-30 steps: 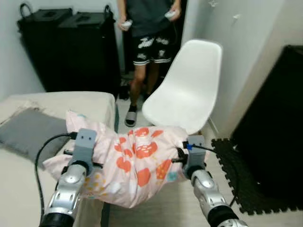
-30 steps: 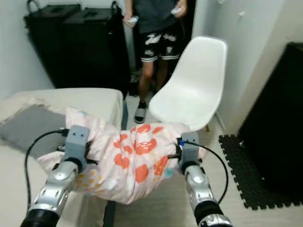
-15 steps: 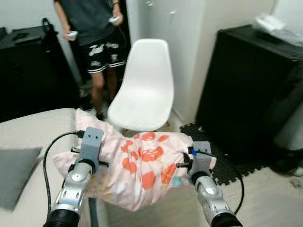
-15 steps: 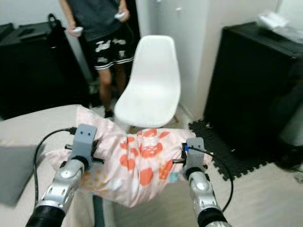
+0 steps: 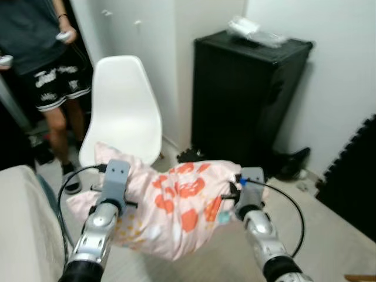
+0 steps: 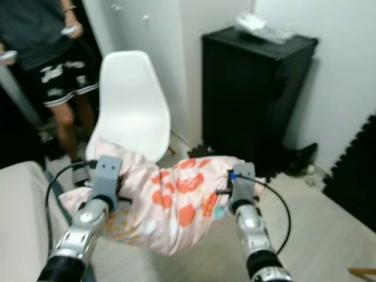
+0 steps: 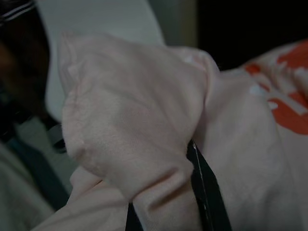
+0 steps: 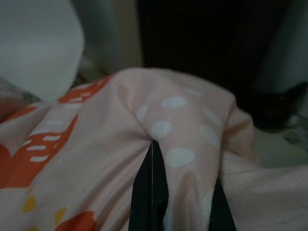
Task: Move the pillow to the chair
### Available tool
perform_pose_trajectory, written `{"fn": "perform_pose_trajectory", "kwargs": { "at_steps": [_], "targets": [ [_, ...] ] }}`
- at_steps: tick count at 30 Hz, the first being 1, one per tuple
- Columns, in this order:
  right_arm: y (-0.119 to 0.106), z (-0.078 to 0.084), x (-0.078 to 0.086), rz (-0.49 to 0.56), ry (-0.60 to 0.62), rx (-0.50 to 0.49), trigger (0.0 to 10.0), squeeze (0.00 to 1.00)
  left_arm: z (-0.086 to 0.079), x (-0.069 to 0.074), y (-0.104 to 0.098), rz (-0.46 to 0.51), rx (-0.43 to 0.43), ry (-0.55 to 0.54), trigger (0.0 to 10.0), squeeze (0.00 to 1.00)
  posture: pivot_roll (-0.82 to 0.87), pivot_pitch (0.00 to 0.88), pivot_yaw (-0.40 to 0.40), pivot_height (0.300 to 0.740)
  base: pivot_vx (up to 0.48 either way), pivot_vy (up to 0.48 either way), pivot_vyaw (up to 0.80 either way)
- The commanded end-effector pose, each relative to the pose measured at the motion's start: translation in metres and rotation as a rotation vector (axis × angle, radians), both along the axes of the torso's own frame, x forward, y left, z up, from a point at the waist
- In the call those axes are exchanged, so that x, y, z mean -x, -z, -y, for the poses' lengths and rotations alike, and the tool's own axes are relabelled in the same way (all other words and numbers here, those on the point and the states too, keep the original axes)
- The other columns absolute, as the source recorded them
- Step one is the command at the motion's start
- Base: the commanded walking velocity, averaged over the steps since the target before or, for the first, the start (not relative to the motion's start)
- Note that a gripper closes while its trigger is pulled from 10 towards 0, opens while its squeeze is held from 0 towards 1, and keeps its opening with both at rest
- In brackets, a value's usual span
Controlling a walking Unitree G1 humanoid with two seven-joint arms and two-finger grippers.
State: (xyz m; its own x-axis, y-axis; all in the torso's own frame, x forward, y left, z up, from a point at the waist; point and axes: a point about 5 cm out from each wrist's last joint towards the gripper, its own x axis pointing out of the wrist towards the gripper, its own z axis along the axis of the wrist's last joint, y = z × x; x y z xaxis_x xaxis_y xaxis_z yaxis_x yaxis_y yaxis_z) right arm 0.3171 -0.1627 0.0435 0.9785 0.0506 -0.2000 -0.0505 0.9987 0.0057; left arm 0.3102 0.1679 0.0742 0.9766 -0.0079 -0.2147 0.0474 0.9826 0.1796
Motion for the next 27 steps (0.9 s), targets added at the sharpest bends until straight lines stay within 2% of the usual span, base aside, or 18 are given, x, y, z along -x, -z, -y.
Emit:
{"fn": "perform_pose_trajectory", "kwargs": {
  "at_steps": [1,11,15,27],
  "targets": [
    [-0.003,-0.009,-0.002,0.013,-0.019,-0.013,10.0,0.00,0.001,-0.002,-0.004,0.034,0.004,0.000,10.0,0.00,0.01,0.027,0.038,0.740,0.000,0.000,-0.80],
    [-0.007,0.002,-0.004,0.030,0.029,-0.020,10.0,0.00,0.004,-0.009,-0.006,0.038,0.011,-0.006,10.0,0.00,-0.01,0.024,0.046,0.740,0.000,0.000,-0.80],
    [-0.005,0.015,-0.001,0.020,0.063,0.006,10.0,0.00,0.007,-0.011,-0.007,0.042,0.013,0.005,10.0,0.00,-0.02,0.024,0.041,0.740,0.000,0.000,-0.80],
    [-0.005,0.024,-0.001,0.009,0.094,0.005,10.0,0.00,0.003,-0.010,-0.006,0.046,0.014,-0.018,10.0,0.00,-0.01,0.044,0.018,0.740,0.000,0.000,-0.80]
  ]
}}
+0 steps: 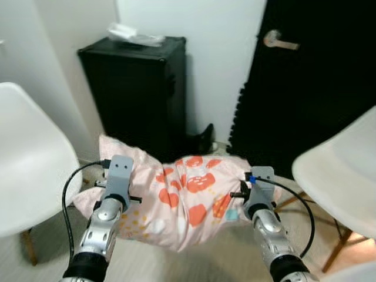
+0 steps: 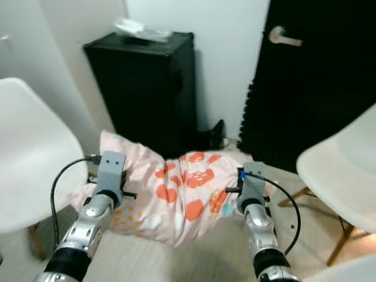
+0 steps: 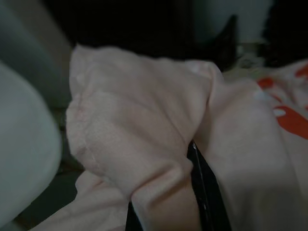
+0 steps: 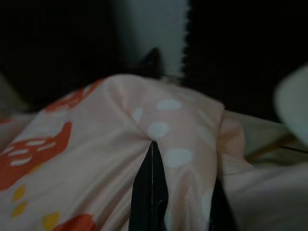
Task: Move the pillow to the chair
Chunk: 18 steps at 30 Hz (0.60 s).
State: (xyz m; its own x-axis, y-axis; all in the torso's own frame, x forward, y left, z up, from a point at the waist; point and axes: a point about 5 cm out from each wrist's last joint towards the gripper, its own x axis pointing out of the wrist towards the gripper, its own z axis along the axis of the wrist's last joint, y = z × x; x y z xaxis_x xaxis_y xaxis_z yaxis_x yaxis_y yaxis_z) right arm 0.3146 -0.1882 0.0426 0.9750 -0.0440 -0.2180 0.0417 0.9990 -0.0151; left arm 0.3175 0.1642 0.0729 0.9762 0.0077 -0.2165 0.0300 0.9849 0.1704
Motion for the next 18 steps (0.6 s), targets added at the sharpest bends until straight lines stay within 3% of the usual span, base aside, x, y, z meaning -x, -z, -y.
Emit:
{"fn": "perform_pose_trajectory", "kwargs": {
  "at_steps": [1,18],
  "targets": [
    [-0.006,0.000,-0.004,0.029,0.011,-0.016,10.0,0.00,0.000,-0.003,-0.008,0.050,0.005,0.000,10.0,0.00,-0.01,0.044,0.017,0.740,0.000,0.000,-0.80],
    [-0.015,0.022,-0.007,0.043,0.101,0.056,10.0,0.00,0.000,-0.007,-0.024,0.127,0.035,-0.002,10.0,0.00,-0.03,0.060,-0.001,0.740,0.000,0.000,-0.80]
  ]
}}
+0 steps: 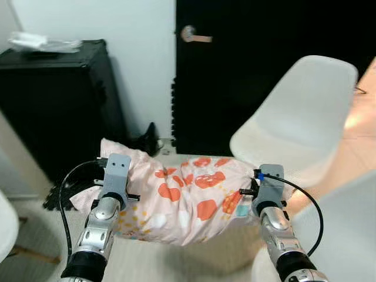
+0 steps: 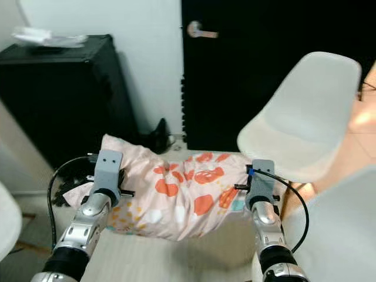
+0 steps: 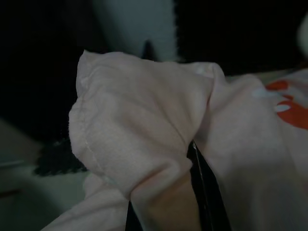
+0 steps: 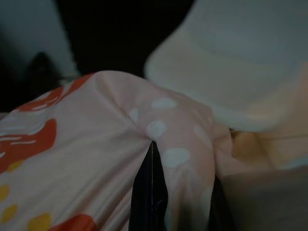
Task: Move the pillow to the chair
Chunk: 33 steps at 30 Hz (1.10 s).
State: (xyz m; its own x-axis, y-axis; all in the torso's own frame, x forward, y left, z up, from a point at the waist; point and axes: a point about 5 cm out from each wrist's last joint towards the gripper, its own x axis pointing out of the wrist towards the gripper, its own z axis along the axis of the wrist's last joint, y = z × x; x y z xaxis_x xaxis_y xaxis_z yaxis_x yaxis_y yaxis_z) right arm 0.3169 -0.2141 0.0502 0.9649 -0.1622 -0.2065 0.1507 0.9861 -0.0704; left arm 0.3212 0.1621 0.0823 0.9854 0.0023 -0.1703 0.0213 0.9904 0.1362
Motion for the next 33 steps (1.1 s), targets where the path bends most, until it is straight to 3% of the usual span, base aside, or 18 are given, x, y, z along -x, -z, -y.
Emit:
{"fn": "perform_pose_trajectory", "kwargs": {
  "at_steps": [1,19,33],
  "targets": [
    [-0.009,-0.002,-0.005,0.042,-0.005,0.004,10.0,0.00,-0.002,-0.005,-0.015,0.083,-0.002,0.002,10.0,0.00,-0.03,0.061,-0.003,0.740,0.000,0.000,-0.80],
    [-0.022,0.023,-0.009,0.072,0.079,0.046,10.0,0.00,0.002,-0.003,-0.014,0.090,-0.025,0.020,10.0,0.00,-0.04,0.059,-0.022,0.740,0.000,0.000,-0.80],
    [-0.028,0.028,-0.012,0.084,0.092,0.070,10.0,0.00,0.002,0.000,-0.011,0.079,-0.019,0.035,10.0,0.00,-0.04,0.053,-0.027,0.740,0.000,0.000,-0.80]
  ]
}}
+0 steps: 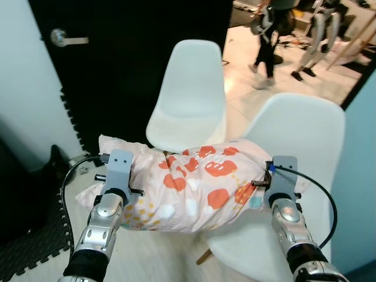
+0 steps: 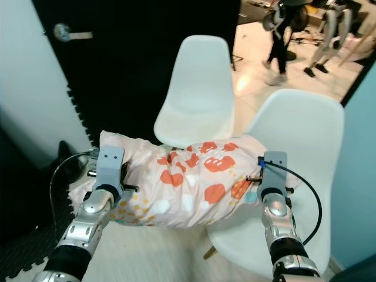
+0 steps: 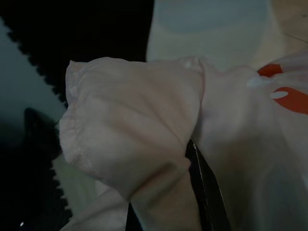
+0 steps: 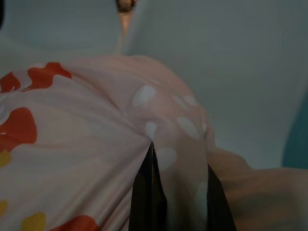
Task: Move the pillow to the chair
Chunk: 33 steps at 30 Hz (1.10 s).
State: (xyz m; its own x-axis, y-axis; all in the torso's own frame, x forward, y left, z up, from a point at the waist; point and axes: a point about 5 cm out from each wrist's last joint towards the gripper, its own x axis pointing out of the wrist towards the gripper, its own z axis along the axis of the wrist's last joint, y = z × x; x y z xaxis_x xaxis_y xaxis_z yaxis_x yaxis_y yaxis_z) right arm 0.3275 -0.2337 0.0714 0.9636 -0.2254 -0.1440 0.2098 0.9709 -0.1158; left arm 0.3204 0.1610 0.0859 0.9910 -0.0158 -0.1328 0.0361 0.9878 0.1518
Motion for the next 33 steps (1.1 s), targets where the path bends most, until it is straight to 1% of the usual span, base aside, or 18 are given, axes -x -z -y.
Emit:
{"fn": "perform_pose_trajectory", "kwargs": {
  "at_steps": [1,11,16,21,23,24,26,27,29,33],
  "targets": [
    [-0.009,0.011,-0.002,0.033,0.041,0.020,10.0,0.00,0.000,0.000,-0.006,0.038,-0.004,0.017,10.0,0.00,-0.04,0.053,-0.027,0.740,0.000,0.000,-0.80],
    [-0.014,0.017,-0.004,0.042,0.052,0.028,10.0,0.00,-0.002,0.002,-0.004,0.032,-0.005,0.014,10.0,0.00,-0.05,0.046,-0.031,0.740,0.000,0.000,-0.80],
    [-0.013,0.016,-0.004,0.040,0.052,0.025,10.0,0.00,-0.003,0.002,-0.004,0.031,-0.004,0.011,10.0,0.00,-0.05,0.048,-0.031,0.740,0.000,0.000,-0.80],
    [-0.005,0.003,-0.004,0.005,0.010,0.006,10.0,0.00,0.003,0.000,-0.004,0.033,0.002,0.015,10.0,0.00,-0.04,0.054,-0.035,0.740,0.000,0.000,-0.80],
    [-0.004,0.001,-0.004,0.000,0.001,0.003,10.0,0.00,0.003,0.000,-0.004,0.033,0.003,0.016,10.0,0.00,-0.04,0.054,-0.035,0.740,0.000,0.000,-0.80],
    [-0.001,-0.004,-0.004,-0.016,-0.024,-0.002,10.0,0.00,0.004,0.000,-0.003,0.030,0.005,0.018,10.0,0.00,-0.04,0.056,-0.036,0.740,0.000,0.000,-0.80],
    [0.001,-0.009,-0.005,-0.024,-0.041,-0.006,10.0,0.00,0.005,0.000,-0.003,0.029,0.005,0.019,10.0,0.00,-0.04,0.060,-0.037,0.740,0.000,0.000,-0.80],
    [0.001,-0.009,-0.005,-0.024,-0.041,-0.006,10.0,0.00,0.005,0.000,-0.003,0.029,0.005,0.019,10.0,0.00,-0.04,0.060,-0.037,0.740,0.000,0.000,-0.80],
    [0.002,-0.014,-0.005,-0.032,-0.057,-0.013,10.0,0.00,0.005,0.001,-0.003,0.027,0.006,0.018,10.0,0.00,-0.04,0.063,-0.041,0.740,0.000,0.000,-0.80],
    [0.003,-0.017,-0.006,-0.036,-0.074,-0.022,10.0,0.00,0.004,0.001,-0.003,0.027,0.006,0.014,10.0,0.00,-0.04,0.066,-0.043,0.740,0.000,0.000,-0.80]
  ]
}}
